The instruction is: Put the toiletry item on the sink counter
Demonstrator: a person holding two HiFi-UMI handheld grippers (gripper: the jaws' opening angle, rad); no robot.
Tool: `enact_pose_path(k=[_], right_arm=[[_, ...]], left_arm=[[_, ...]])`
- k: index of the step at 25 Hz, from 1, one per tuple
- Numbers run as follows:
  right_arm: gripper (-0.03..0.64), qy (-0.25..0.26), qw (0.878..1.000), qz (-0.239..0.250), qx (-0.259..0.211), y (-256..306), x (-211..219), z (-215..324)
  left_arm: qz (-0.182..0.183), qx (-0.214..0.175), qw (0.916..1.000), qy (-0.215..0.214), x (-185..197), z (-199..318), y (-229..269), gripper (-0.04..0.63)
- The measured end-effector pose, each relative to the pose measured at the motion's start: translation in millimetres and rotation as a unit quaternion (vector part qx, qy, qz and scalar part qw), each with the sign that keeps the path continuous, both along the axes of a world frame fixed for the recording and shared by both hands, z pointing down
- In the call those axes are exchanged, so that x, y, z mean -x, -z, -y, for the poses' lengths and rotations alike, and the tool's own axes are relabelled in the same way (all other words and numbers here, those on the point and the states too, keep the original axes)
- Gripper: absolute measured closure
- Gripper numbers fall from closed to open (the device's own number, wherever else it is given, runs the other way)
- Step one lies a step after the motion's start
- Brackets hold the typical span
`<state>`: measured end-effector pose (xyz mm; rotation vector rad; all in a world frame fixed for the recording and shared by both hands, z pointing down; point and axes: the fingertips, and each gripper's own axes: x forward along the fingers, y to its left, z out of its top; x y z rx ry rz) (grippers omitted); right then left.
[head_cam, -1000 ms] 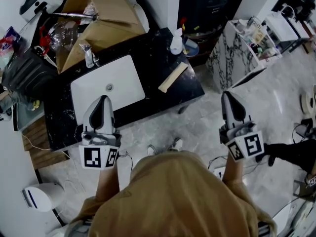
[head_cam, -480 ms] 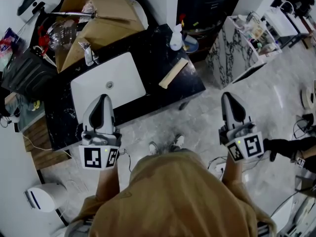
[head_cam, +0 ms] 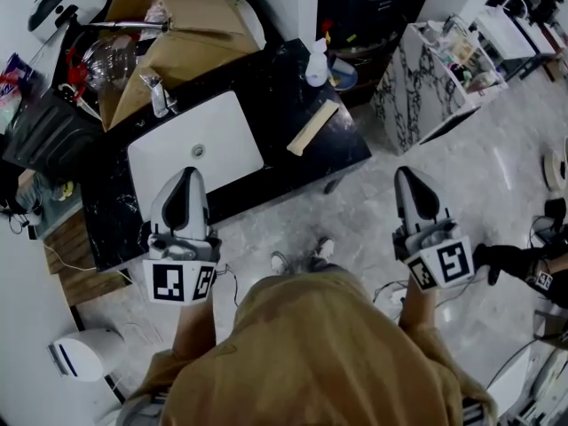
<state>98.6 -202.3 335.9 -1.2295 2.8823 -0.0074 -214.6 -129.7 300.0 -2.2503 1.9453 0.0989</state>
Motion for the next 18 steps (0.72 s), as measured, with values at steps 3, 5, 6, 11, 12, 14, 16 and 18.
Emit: enact_pose_path(k=[3, 5, 6, 11, 12, 14, 16, 18], right_arm=[[0.614, 0.002, 1.000, 0.000, 0.000, -2.5, 0.6, -1.6], [0.614, 0.002, 1.000, 0.003, 0.000, -3.3, -0.3, -1.5], [0.614, 0.002, 1.000, 0.004, 0.000, -3.2, -0.4, -1.9], [0.614, 0.001, 1.000, 0.003, -0.003, -1.2, -3.1, -4.5], [0.614, 0.000, 1.000, 0.003, -0.003, -1.0, -4.1, -4.8], [0.615, -0.001, 1.000, 0.003, -0.003, -1.7, -6.1, -5.6], [0.614, -0.002, 1.000, 0.003, -0.003, -2.4, -8.5, -6.2], [0.614, -0.004, 1.000, 0.002, -0.003, -3.2, -11.3, -6.4]], left_arm=[[-0.001, 0.000, 1.0000, -0.001, -1.7, -1.6, -2.2, 0.591], [0.000, -0.002, 1.0000, -0.003, -3.8, -0.9, -2.7, 0.591], [-0.001, -0.002, 1.0000, -0.005, -4.6, -0.4, -2.7, 0.591], [-0.005, -0.004, 0.9999, -0.012, -9.9, 2.9, -1.4, 0.591], [-0.005, -0.005, 0.9999, -0.014, -11.5, 3.9, -0.9, 0.591], [-0.005, -0.005, 0.9998, -0.018, -14.8, 5.9, -1.1, 0.591], [-0.006, -0.005, 0.9997, -0.022, -18.1, 7.9, -1.7, 0.591], [-0.006, -0.005, 0.9997, -0.025, -21.5, 9.9, -2.0, 0.591]])
